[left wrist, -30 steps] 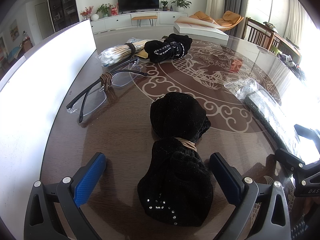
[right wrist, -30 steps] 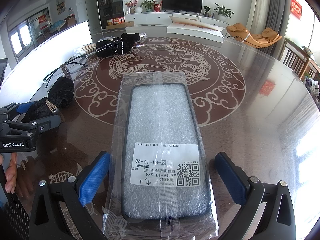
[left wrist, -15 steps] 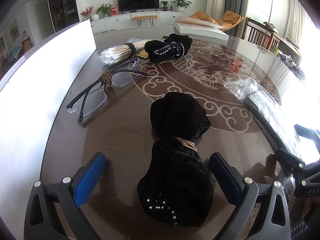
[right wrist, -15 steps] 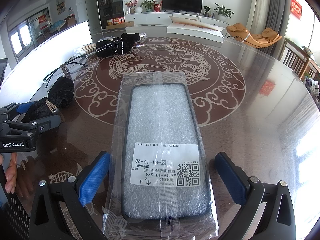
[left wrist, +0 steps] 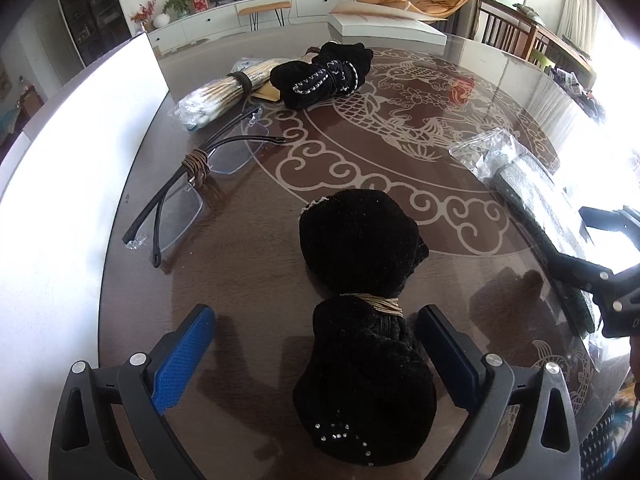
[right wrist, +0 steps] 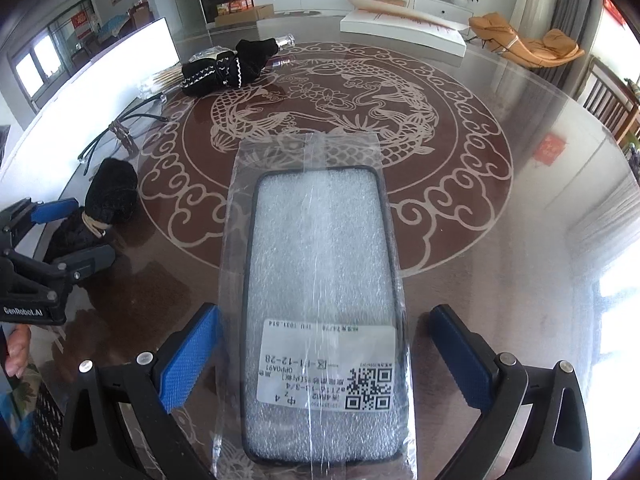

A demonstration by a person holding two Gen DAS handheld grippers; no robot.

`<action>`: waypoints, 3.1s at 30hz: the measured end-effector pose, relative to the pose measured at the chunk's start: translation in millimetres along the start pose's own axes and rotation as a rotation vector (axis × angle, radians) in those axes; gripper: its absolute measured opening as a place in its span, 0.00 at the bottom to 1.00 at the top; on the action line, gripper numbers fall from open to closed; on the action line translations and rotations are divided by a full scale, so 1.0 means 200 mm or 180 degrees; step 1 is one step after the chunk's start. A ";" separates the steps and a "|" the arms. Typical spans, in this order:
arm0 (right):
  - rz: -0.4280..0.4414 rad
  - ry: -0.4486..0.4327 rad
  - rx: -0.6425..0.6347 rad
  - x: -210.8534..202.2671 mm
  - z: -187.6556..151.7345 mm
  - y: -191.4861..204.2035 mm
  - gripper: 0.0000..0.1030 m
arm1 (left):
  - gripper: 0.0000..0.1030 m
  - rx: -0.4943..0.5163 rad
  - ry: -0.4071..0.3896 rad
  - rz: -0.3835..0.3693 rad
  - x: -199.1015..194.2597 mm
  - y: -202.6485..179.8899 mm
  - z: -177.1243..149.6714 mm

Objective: Organize objects
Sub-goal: 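Carry the socks and bag into the cardboard bin and release both, then move both open grippers back over the table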

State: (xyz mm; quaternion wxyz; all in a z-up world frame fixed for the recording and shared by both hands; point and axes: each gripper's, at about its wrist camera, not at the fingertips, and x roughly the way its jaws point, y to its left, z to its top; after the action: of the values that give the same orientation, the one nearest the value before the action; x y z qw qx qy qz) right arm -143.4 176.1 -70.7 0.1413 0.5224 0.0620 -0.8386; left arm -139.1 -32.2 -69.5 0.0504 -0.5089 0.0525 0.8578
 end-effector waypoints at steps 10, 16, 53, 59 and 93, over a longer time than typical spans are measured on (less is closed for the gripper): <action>0.0205 -0.0280 0.0058 -0.31 0.07 0.13 0.73 | 0.28 -0.0449 -0.0543 -0.0419 -0.38 0.13 -0.10; 0.0722 -0.0699 -0.0277 -0.55 0.37 0.63 0.73 | 0.28 -0.0825 -0.1056 -0.0409 -0.80 0.47 -0.10; -0.0459 -0.0611 -0.0132 -0.07 -0.14 0.08 0.91 | 0.81 -0.0998 -0.0964 0.0424 -0.81 0.57 -0.20; -0.0404 -0.0655 0.0098 -0.10 -0.20 -0.01 0.92 | 0.81 -0.0811 -0.0978 0.0518 -0.84 0.46 -0.16; -0.0341 -0.0503 0.0230 -0.04 -0.18 -0.04 1.00 | 0.81 -0.0238 -0.0359 0.0195 -0.16 0.20 0.12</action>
State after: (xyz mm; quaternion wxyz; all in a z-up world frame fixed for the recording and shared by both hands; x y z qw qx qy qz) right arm -111.4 193.7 -80.6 0.0819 0.4554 0.0483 -0.8852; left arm -149.9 -69.9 -27.7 0.0080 -0.4595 0.0330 0.8875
